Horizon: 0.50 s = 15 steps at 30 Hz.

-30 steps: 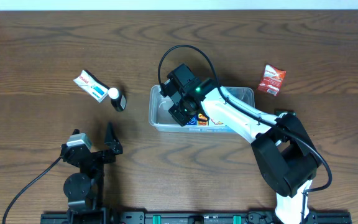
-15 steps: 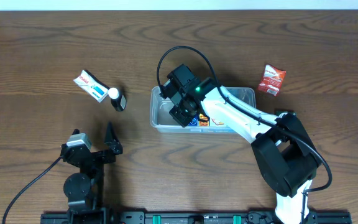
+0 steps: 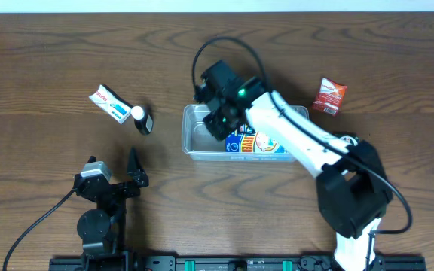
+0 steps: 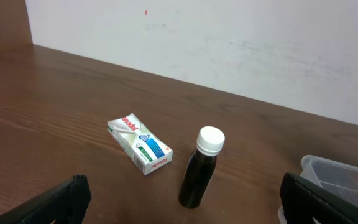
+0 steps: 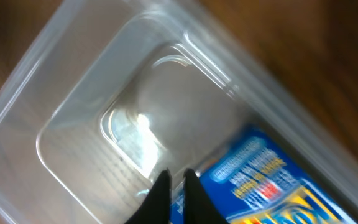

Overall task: Pack container
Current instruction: 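Move the right gripper to the red Panadol packet and grasp it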

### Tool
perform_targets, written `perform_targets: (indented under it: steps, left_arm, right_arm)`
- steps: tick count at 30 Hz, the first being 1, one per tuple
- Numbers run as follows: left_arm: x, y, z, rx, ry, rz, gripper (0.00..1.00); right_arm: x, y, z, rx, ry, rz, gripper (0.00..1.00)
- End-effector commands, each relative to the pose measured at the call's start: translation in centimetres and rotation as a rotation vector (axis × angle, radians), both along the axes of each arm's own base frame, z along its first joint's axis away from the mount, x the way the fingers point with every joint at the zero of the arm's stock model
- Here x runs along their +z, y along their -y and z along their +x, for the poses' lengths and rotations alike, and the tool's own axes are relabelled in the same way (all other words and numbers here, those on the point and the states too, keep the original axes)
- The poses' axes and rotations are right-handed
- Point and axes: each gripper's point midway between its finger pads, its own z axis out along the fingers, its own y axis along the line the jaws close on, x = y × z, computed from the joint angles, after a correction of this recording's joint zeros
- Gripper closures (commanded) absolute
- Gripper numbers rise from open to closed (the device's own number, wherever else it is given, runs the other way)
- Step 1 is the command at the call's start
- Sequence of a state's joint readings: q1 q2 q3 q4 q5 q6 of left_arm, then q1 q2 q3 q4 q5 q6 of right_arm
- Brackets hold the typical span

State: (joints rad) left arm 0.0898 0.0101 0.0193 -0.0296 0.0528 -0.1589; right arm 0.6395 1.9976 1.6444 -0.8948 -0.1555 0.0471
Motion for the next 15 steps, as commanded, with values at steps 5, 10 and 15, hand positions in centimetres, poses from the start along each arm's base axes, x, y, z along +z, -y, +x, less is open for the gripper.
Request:
perform_targets:
  steps: [5,10,15]
  left_arm:
    - [-1.6,-0.2,-0.1,0.008,-0.049,0.005,0.02]
    - [-1.6,-0.2,-0.1,0.008,-0.049,0.005,0.02]
    - [-1.6,-0.2,-0.1,0.008,-0.049,0.005,0.02]
  right_arm:
    - [7.2,10.4,6.6,-0.42,0.076,0.091,0.36]
    - [7.2,18.7,9.3,-0.629,0.073,0.091,0.04]
    - [7.2,24.1,10.3,-0.74,0.09,0.076,0.01]
